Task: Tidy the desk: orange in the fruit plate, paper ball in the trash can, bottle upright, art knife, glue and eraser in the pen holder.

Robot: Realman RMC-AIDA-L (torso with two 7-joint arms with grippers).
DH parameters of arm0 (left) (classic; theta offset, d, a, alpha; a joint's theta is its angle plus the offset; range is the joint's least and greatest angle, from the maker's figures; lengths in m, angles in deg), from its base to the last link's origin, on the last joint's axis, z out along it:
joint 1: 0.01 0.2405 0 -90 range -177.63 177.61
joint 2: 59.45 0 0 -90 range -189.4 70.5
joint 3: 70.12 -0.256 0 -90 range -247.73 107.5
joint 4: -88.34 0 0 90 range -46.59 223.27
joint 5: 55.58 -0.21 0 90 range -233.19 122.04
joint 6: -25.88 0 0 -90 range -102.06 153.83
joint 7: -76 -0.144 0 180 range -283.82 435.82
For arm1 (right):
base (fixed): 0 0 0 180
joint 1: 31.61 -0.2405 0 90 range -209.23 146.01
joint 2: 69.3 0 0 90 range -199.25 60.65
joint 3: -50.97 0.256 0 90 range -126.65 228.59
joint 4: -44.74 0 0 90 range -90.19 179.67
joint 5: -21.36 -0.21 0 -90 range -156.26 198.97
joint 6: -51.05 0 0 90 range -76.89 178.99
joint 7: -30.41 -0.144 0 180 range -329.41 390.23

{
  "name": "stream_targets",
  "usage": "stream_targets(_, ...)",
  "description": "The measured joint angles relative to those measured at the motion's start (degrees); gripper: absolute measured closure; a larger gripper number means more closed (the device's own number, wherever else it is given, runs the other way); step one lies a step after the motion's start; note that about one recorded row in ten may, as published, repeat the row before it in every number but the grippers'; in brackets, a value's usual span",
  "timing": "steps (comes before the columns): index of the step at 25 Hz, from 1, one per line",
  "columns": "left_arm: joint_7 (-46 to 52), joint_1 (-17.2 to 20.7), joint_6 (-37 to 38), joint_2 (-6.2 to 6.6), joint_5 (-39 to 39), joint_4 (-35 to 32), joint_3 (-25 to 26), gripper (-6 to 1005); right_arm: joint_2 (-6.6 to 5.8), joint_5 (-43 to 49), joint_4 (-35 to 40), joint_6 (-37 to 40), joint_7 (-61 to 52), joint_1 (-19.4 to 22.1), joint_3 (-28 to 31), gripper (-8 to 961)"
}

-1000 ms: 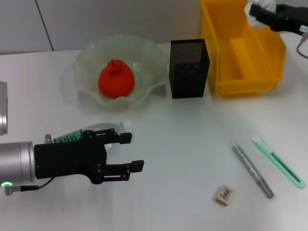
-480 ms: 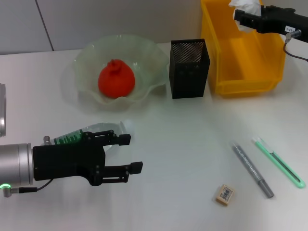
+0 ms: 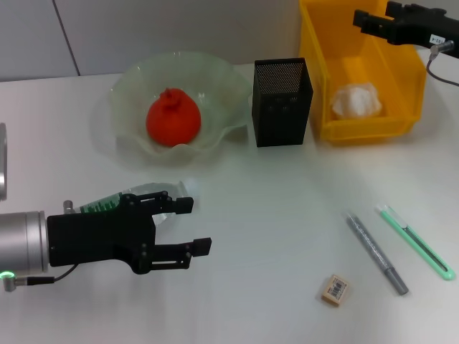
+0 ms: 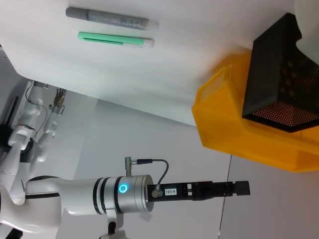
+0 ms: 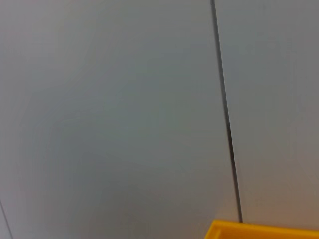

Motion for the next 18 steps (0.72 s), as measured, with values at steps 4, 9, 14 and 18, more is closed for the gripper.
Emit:
stream_targets(4,0.0,-0.1,0.0,0.0,0.0,0.0,0.0,221,0.0,-2.7,0.4,0.4,0.0,0.4,0.2,187)
stream_targets(9,0.1,-0.5,0.1,0.0,0.2,-0.1,0.1,221,-0.08,-13.9,1.7,7.2,1.5,3.3,0.3,187)
stream_targets(14,0.2,-0.7,0.1,-0.06,0.2,-0.1,0.8,221,-1.63,-25.0,1.1,21.6,3.3,8.2,0.4,187)
stream_targets(18,0.2,-0.9,0.1,-0.29,0.3,-0.2,1.8,221,-4.17,-26.7,-2.2,32.5,2.8,10.2,0.9,187)
